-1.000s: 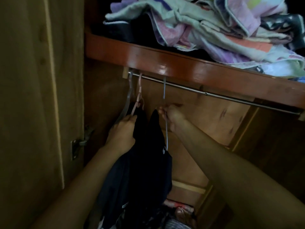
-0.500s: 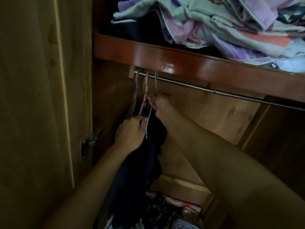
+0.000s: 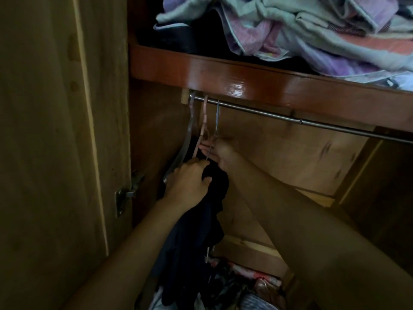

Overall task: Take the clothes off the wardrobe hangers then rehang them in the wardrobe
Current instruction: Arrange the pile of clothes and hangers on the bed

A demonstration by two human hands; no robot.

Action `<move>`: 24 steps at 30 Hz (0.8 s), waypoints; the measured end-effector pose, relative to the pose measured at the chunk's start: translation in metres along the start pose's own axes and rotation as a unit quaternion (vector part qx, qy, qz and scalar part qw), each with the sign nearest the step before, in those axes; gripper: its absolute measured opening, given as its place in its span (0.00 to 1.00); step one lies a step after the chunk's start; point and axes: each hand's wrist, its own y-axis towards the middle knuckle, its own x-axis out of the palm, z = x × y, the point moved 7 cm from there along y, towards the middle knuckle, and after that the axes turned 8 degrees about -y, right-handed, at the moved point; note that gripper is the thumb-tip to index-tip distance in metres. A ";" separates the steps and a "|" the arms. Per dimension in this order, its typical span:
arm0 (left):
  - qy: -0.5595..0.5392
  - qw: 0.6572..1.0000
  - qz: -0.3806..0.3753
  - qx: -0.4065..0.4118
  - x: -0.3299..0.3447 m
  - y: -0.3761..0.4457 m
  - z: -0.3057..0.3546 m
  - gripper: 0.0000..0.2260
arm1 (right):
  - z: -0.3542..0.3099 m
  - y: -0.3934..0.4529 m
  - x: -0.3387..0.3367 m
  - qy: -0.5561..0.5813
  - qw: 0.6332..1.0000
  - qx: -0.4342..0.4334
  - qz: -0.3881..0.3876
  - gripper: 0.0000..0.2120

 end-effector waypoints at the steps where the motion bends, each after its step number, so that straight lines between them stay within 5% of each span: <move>1: 0.004 1.000 0.001 -0.001 0.001 0.000 -0.002 0.22 | -0.001 0.002 -0.002 -0.024 1.000 0.001 -0.001 0.10; 6: -0.028 0.999 0.036 0.002 -0.003 -0.004 -0.005 0.23 | 0.005 -0.001 -0.014 -0.176 0.984 0.001 -0.031 0.18; 13: -0.045 0.987 0.148 0.029 -0.032 -0.012 0.010 0.15 | 0.052 -0.019 -0.054 -0.233 0.967 0.076 -0.062 0.18; 16: -0.044 0.993 0.097 0.046 -0.022 -0.009 0.022 0.14 | 0.070 -0.031 -0.074 -0.301 0.948 0.086 -0.051 0.14; 19: -0.023 0.998 0.032 0.053 -0.003 -0.006 0.031 0.13 | 0.074 -0.050 -0.093 -0.399 0.916 -0.022 -0.042 0.08; 24: -0.032 0.992 -0.076 0.100 0.039 -0.013 0.052 0.16 | 0.079 -0.102 -0.133 -0.604 0.785 -0.110 -0.087 0.08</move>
